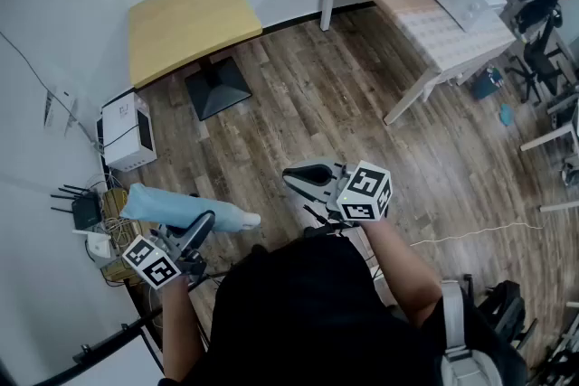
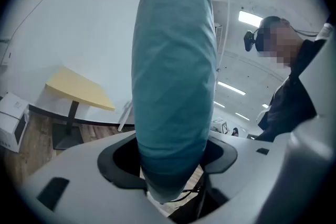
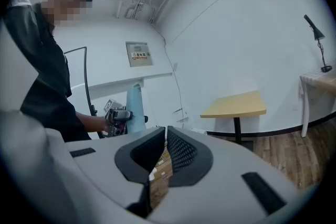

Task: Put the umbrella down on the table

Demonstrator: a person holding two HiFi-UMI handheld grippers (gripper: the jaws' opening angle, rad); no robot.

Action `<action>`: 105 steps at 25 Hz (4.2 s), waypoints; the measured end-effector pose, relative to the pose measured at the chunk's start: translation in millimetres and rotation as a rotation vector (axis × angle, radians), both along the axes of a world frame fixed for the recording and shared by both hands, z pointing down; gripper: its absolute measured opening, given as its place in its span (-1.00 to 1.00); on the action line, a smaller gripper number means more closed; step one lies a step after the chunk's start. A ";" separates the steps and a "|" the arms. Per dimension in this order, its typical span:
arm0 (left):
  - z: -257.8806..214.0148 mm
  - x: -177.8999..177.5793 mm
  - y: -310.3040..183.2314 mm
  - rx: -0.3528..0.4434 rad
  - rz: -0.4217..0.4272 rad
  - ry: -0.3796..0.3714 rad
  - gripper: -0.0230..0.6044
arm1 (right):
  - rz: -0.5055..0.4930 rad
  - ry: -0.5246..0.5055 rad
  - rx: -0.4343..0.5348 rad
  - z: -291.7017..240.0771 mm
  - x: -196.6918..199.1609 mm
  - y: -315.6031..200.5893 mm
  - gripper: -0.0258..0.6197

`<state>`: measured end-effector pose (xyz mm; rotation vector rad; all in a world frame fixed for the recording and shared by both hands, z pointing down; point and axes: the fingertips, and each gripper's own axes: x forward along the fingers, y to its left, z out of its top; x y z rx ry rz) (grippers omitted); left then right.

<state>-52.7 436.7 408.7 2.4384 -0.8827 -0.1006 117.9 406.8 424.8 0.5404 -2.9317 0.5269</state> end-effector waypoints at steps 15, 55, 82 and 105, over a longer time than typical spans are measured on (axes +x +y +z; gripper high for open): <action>22.8 0.0 29.0 -0.028 0.055 -0.043 0.01 | 0.000 -0.030 -0.005 2.6 -22.2 23.6 -0.83; 14.4 48.0 16.2 -0.034 0.023 0.006 0.01 | -0.062 -0.034 -0.029 14.6 16.2 25.3 -0.83; 33.7 63.0 -30.4 -0.082 -0.097 -0.006 0.01 | -0.099 -0.033 -0.053 38.6 59.0 -39.5 -0.83; 37.6 -149.4 -177.2 -0.061 -0.083 0.106 0.01 | 0.034 0.084 -0.001 9.1 -120.8 -194.4 -0.83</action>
